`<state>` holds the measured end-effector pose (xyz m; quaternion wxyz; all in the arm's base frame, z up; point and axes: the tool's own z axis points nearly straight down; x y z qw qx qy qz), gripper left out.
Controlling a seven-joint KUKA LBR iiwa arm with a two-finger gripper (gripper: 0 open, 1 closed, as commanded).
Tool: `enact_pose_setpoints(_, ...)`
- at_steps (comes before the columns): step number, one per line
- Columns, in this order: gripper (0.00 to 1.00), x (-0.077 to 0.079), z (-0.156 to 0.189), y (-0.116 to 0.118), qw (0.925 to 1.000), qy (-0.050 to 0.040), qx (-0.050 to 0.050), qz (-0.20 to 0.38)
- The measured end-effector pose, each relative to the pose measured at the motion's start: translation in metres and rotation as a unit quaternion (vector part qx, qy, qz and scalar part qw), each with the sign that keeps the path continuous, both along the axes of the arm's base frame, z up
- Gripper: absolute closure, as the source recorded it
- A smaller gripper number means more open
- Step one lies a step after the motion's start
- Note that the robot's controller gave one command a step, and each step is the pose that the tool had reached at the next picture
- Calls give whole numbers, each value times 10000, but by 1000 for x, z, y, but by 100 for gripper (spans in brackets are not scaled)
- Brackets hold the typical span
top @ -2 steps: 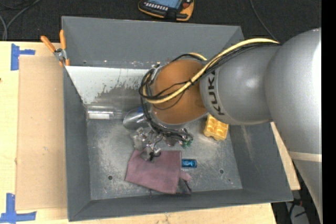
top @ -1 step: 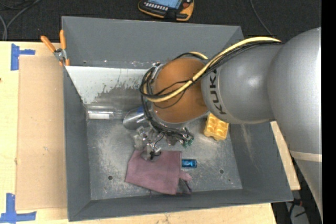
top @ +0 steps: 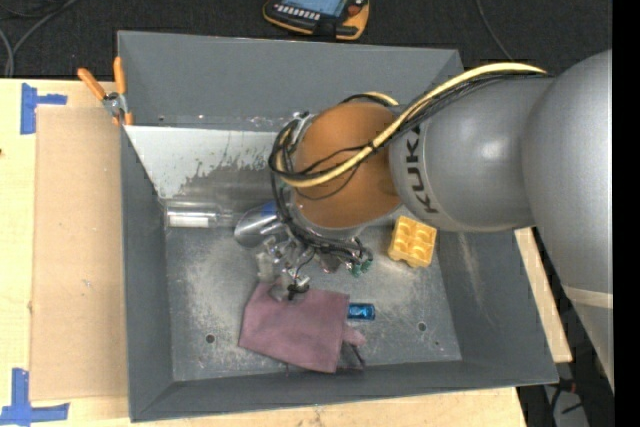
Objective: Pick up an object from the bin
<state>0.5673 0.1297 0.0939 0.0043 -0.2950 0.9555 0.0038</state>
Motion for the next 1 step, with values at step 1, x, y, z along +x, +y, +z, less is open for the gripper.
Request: enact_pose_setpoints(1,100,-1,24,1,10000,9,0,-11)
